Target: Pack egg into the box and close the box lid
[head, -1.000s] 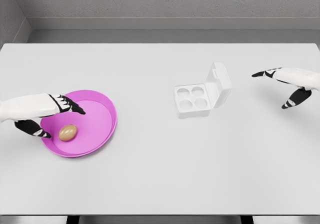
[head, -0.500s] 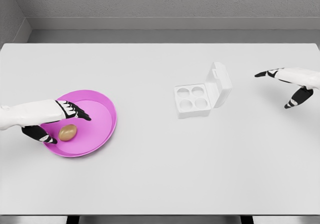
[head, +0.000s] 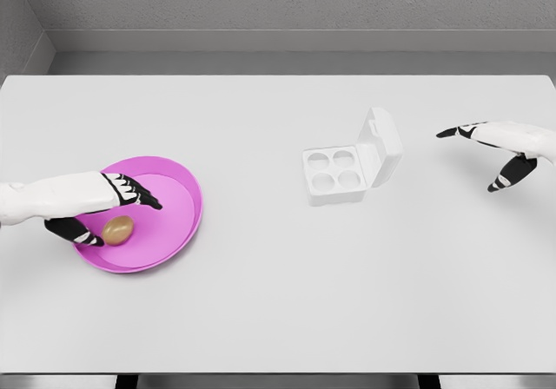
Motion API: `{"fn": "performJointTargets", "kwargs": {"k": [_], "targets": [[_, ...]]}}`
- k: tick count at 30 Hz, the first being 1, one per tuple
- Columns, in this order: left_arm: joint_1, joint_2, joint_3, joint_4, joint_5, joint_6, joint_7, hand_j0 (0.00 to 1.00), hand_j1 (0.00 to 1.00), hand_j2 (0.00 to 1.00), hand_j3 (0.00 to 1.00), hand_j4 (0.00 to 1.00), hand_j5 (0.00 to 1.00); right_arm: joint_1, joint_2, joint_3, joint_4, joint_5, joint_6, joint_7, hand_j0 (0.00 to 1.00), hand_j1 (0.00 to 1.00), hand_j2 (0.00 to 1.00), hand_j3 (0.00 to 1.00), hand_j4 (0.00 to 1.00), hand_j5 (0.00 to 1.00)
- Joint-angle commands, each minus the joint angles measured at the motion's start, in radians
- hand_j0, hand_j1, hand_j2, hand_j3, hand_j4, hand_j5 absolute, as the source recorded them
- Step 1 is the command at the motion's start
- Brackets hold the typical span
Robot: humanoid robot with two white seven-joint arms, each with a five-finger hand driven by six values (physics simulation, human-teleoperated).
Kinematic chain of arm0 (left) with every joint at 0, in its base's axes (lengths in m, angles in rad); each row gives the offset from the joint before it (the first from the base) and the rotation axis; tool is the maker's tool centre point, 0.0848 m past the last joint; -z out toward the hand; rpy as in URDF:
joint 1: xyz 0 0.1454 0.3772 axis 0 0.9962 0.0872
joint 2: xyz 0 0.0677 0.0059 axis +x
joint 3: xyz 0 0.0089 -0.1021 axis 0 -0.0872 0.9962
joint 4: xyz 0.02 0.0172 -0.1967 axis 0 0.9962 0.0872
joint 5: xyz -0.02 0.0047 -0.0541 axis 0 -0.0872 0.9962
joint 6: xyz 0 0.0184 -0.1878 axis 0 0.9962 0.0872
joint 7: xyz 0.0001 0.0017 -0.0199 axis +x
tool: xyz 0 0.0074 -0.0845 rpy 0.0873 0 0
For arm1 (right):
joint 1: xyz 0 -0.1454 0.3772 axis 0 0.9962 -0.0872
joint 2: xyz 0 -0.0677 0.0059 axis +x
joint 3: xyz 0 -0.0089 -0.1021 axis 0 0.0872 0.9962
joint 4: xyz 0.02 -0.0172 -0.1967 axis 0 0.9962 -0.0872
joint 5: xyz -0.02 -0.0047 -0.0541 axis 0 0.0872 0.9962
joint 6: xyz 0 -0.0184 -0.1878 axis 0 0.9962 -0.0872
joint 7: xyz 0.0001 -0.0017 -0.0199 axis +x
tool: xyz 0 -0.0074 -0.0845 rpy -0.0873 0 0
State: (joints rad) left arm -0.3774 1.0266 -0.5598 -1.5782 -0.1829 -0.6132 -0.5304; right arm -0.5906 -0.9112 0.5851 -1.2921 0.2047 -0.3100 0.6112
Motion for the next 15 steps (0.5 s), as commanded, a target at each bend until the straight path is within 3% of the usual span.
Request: {"fn": "performJointTargets", "kwargs": {"k": [1, 15], "targets": [[0.0, -0.003, 0.003, 0.0, 0.0, 0.002, 0.003, 0.92, 0.92, 0.92, 0.92, 0.92, 0.92, 0.0, 0.0, 0.001, -0.001, -0.004, 0.002, 0.0, 1.0, 1.0, 1.0, 1.0, 1.0, 1.0], [0.003, -0.003, -0.005, 0.017, -0.009, 0.002, 0.003, 0.91, 0.91, 0.91, 0.91, 0.91, 0.91, 0.002, -0.001, 0.001, -0.001, -0.004, 0.002, 0.0, 1.0, 1.0, 1.0, 1.0, 1.0, 1.0]]}}
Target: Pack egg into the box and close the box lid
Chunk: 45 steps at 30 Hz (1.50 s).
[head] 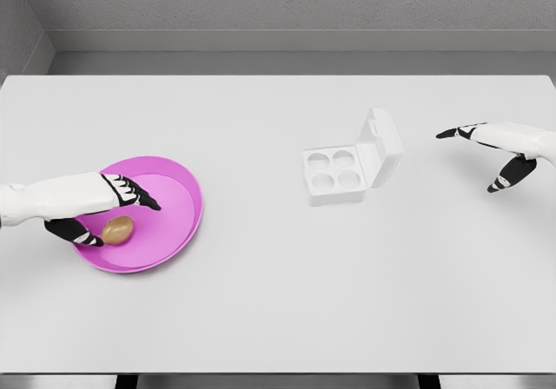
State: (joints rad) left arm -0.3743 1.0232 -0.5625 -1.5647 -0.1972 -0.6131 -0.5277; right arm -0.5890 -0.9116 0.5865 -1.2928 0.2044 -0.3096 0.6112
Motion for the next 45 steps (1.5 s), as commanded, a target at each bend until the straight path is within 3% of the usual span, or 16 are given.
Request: {"fn": "performJointTargets", "kwargs": {"k": [1, 45], "targets": [[0.0, 0.0, -0.003, 0.002, -0.001, 0.002, 0.0, 0.91, 0.91, 0.91, 0.91, 0.91, 0.91, 0.0, -0.001, 0.001, 0.0, -0.003, 0.001, 0.0, 1.0, 1.0, 1.0, 1.0, 1.0, 1.0], [0.002, -0.017, -0.008, 0.029, -0.034, 0.002, 0.001, 0.89, 0.89, 0.89, 0.89, 0.89, 0.89, -0.002, 0.002, 0.021, 0.0, -0.003, 0.001, 0.0, 1.0, 1.0, 1.0, 1.0, 1.0, 1.0]]}}
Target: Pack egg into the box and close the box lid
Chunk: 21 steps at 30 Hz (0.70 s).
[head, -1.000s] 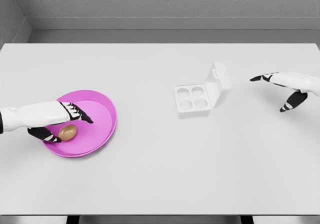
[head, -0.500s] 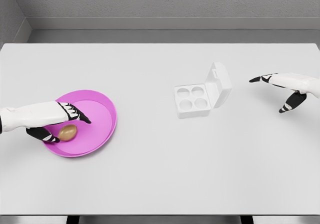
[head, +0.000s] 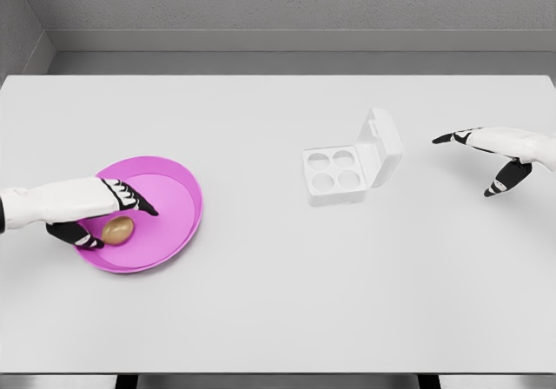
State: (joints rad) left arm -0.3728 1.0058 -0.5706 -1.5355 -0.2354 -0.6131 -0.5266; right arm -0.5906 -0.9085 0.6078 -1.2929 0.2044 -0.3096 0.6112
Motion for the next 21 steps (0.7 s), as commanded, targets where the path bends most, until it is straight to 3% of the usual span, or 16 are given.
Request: {"fn": "performJointTargets", "kwargs": {"k": [1, 11, 15, 21], "targets": [[0.0, 0.0, 0.0, 0.0, 0.004, 0.002, 0.0, 0.89, 0.89, 0.89, 0.89, 0.89, 0.89, 0.0, -0.001, 0.0, 0.0, -0.003, 0.001, 0.0, 1.0, 1.0, 1.0, 1.0, 1.0, 1.0], [0.014, -0.001, 0.001, 0.0, 0.005, 0.002, 0.003, 0.88, 0.88, 0.88, 0.88, 0.88, 0.88, 0.002, 0.003, 0.0, 0.0, -0.003, 0.001, 0.0, 1.0, 1.0, 1.0, 1.0, 1.0, 1.0], [0.014, -0.001, 0.0, 0.0, 0.005, 0.002, 0.003, 0.73, 0.73, 0.73, 0.73, 0.73, 0.73, 0.002, 0.003, 0.001, -0.002, -0.003, 0.0, 0.0, 1.0, 1.0, 1.0, 1.0, 1.0, 1.0], [0.028, 0.0, 0.006, 0.0, 0.004, 0.002, 0.003, 0.73, 0.73, 0.73, 0.73, 0.73, 0.73, 0.002, 0.003, 0.012, -0.005, -0.003, 0.0, 0.0, 1.0, 1.0, 1.0, 1.0, 1.0, 1.0]]}}
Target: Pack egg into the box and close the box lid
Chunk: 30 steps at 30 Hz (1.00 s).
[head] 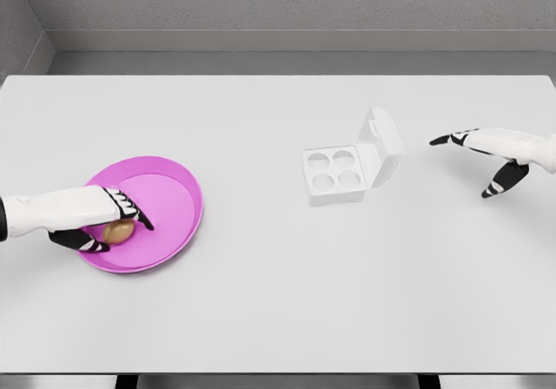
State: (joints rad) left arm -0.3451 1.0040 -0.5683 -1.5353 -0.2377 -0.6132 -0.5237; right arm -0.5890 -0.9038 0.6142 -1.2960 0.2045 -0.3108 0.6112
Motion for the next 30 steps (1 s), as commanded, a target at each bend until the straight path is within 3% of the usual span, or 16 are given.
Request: {"fn": "performJointTargets", "kwargs": {"k": [1, 2, 5, 12, 18, 30], "targets": [[0.002, 0.001, 0.004, 0.001, 0.006, 0.002, -0.001, 0.73, 0.73, 0.73, 0.73, 0.73, 0.73, 0.0, -0.001, 0.006, -0.002, -0.004, 0.001, 0.0, 1.0, 1.0, 1.0, 1.0, 1.0, 1.0], [0.002, 0.001, 0.004, 0.0, -0.005, 0.002, -0.001, 0.73, 0.73, 0.73, 0.73, 0.73, 0.73, 0.0, -0.001, 0.006, -0.002, -0.004, 0.001, 0.0, 1.0, 1.0, 1.0, 1.0, 1.0, 1.0], [0.002, 0.001, -0.001, 0.0, -0.009, 0.002, 0.001, 0.6, 0.6, 0.6, 0.6, 0.6, 0.6, 0.0, -0.001, 0.007, -0.002, -0.004, 0.001, 0.0, 1.0, 1.0, 1.0, 1.0, 1.0, 1.0], [0.015, 0.001, 0.004, 0.0, -0.014, 0.002, 0.001, 0.55, 0.55, 0.55, 0.55, 0.55, 0.55, 0.0, -0.001, 0.007, -0.002, -0.004, 0.001, 0.0, 1.0, 1.0, 1.0, 1.0, 1.0, 1.0], [0.015, 0.001, 0.004, 0.0, -0.014, 0.002, 0.001, 0.35, 0.35, 0.35, 0.35, 0.35, 0.35, 0.0, -0.001, 0.007, -0.002, -0.004, 0.002, 0.0, 1.0, 1.0, 1.0, 1.0, 1.0, 1.0], [0.014, 0.001, 0.008, -0.003, -0.018, 0.002, 0.001, 0.34, 0.34, 0.34, 0.34, 0.34, 0.34, 0.0, -0.001, 0.007, -0.002, -0.004, 0.002, 0.0, 1.0, 1.0, 1.0, 1.0, 1.0, 1.0]]}}
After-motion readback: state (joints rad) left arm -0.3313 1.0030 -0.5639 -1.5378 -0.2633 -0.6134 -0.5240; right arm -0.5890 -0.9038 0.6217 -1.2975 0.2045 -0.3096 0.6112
